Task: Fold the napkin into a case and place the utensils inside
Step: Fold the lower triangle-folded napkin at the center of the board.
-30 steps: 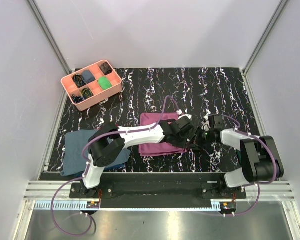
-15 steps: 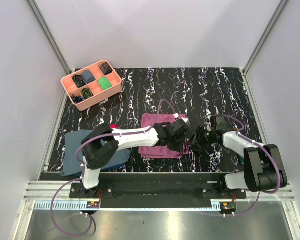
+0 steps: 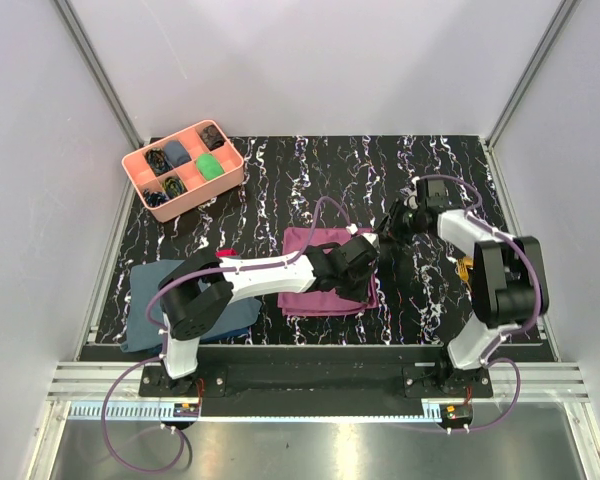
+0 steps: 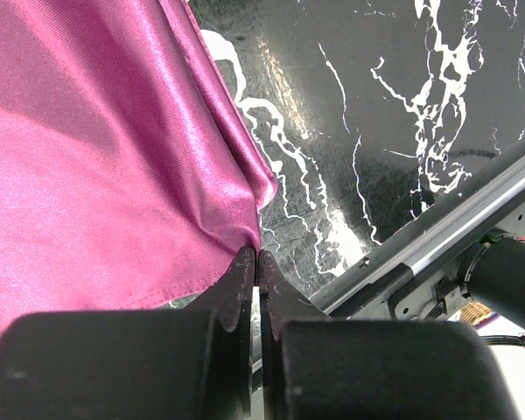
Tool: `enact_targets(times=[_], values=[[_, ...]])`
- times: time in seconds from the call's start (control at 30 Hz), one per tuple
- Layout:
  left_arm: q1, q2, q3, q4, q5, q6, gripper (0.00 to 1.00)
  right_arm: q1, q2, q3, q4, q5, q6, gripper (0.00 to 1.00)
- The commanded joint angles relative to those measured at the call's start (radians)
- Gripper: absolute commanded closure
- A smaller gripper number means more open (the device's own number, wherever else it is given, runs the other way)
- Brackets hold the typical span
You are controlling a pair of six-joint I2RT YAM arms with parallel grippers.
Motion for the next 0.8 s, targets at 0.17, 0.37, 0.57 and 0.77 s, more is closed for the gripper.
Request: enact_targets(times=[0.17, 0.37, 0.57, 0.77], values=[[-0.004, -0.042, 0.011, 0.036, 0.024, 0.009, 1.0, -0.005, 0.181, 0.118, 0.005, -0.045, -0.067, 0.7], [-0.004, -0.035, 0.011, 0.044, 0.032, 0.003, 1.0, -0.006, 0.207, 0.121, 0.019, -0.041, -0.076, 0.67], [-0.006, -0.029, 0.012, 0.048, 0.038, 0.001, 1.0, -0.005, 0.235, 0.135, 0.042, -0.042, -0.064, 0.69], [-0.009, -0.02, 0.012, 0.048, 0.044, 0.0, 1.0, -0.005, 0.249, 0.158, 0.047, -0.05, -0.054, 0.74]])
